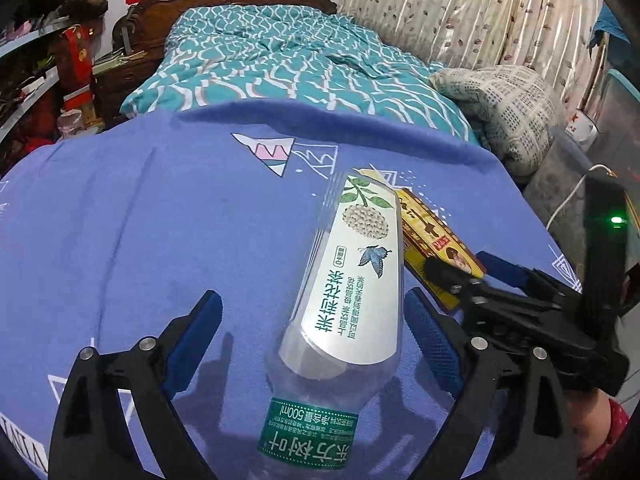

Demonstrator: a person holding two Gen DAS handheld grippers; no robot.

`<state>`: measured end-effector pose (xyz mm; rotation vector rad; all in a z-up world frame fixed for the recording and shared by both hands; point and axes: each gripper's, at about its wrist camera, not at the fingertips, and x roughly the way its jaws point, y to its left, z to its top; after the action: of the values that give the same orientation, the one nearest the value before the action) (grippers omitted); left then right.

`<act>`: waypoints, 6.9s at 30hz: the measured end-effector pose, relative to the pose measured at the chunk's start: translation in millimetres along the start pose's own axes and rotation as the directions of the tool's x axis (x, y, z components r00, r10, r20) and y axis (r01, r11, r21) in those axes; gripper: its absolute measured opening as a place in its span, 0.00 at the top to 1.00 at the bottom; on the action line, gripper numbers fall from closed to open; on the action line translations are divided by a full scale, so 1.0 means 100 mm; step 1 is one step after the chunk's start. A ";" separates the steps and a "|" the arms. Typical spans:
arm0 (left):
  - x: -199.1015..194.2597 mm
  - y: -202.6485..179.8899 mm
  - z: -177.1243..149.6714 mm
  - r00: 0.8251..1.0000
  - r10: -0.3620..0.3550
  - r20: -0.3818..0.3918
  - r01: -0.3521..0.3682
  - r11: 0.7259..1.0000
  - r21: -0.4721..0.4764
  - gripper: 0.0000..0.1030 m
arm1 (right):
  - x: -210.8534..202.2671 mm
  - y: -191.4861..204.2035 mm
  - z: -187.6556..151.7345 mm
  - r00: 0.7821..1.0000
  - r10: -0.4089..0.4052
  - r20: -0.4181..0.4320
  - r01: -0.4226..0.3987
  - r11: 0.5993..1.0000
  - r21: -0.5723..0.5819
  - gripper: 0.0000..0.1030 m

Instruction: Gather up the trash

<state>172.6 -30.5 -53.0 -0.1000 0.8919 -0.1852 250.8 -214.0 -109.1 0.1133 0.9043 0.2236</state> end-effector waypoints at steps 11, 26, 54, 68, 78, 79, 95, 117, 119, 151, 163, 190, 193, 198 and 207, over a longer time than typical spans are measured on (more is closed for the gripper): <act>0.03 -0.19 -0.13 0.999 0.041 0.007 -0.042 0.996 0.076 0.39 | -0.31 -0.13 -0.24 0.999 -0.031 0.022 0.030 0.999 0.045 0.36; -0.24 -1.15 -0.69 0.993 -0.108 -0.043 0.116 0.955 0.273 0.39 | -1.55 -1.08 -1.40 0.986 -0.126 0.107 0.101 0.971 0.217 0.36; -0.43 -1.86 -1.15 0.969 -0.223 -0.101 0.245 0.898 0.366 0.19 | -2.19 -1.20 -2.30 0.952 -0.243 0.185 0.171 0.926 0.336 0.18; -0.47 -1.97 -1.28 0.989 -0.145 -0.024 0.140 0.882 0.450 0.15 | -2.19 -1.09 -2.35 0.928 -0.301 0.219 0.247 0.938 0.242 0.18; -0.40 -2.20 -1.28 0.977 -0.196 -0.086 0.212 0.826 0.523 0.43 | -2.11 -1.19 -2.36 0.928 -0.302 0.218 0.250 0.938 0.238 0.38; -0.38 -2.24 -1.22 0.972 -0.213 -0.099 0.233 0.823 0.518 0.43 | -2.15 -1.25 -2.36 0.925 -0.307 0.226 0.247 0.934 0.257 0.38; 0.12 -3.93 -0.70 0.876 -0.378 -0.300 0.482 0.650 0.588 0.43 | -2.76 -3.00 -2.16 0.853 -0.455 0.257 0.251 0.789 0.561 0.38; 1.10 -5.09 -0.25 0.824 -0.402 -0.398 0.563 0.655 0.503 0.21 | -2.57 -4.07 -1.88 0.846 -0.491 0.206 0.245 0.703 0.668 0.22; 0.98 -4.97 -0.25 0.839 -0.402 -0.367 0.543 0.662 0.516 0.21 | -2.68 -4.01 -1.94 0.840 -0.493 0.228 0.221 0.693 0.686 0.22; -0.88 -2.79 -1.11 0.914 -0.404 -0.042 0.355 0.743 0.567 0.09 | -3.37 -1.66 -2.61 0.847 -0.420 0.326 0.122 0.750 0.650 0.16; -1.22 -2.49 -1.20 0.919 -0.394 0.022 0.318 0.771 0.552 0.08 | -3.65 -1.27 -2.62 0.824 -0.406 0.396 0.063 0.759 0.648 0.05; -1.61 -2.51 -1.16 0.941 -0.320 0.112 0.200 0.790 0.580 0.08 | -3.85 -1.19 -2.68 0.800 -0.401 0.447 0.029 0.769 0.638 0.03; -1.60 -2.49 -1.15 0.944 -0.310 0.114 0.195 0.800 0.567 0.08 | -3.89 -1.17 -2.67 0.790 -0.409 0.457 0.035 0.774 0.632 0.03; -1.63 -2.50 -1.15 0.946 -0.294 0.138 0.168 0.806 0.568 0.08 | -3.90 -1.14 -2.68 0.787 -0.413 0.458 0.046 0.780 0.624 0.03; -1.70 -2.55 -1.22 0.942 -0.296 0.159 0.147 0.790 0.595 0.08 | -3.89 -1.14 -2.77 0.778 -0.419 0.468 0.040 0.776 0.629 0.03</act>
<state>-56.9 -247.4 42.2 0.3385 0.5404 -0.6495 -183.7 -417.4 -3.7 0.6176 0.3171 -0.3489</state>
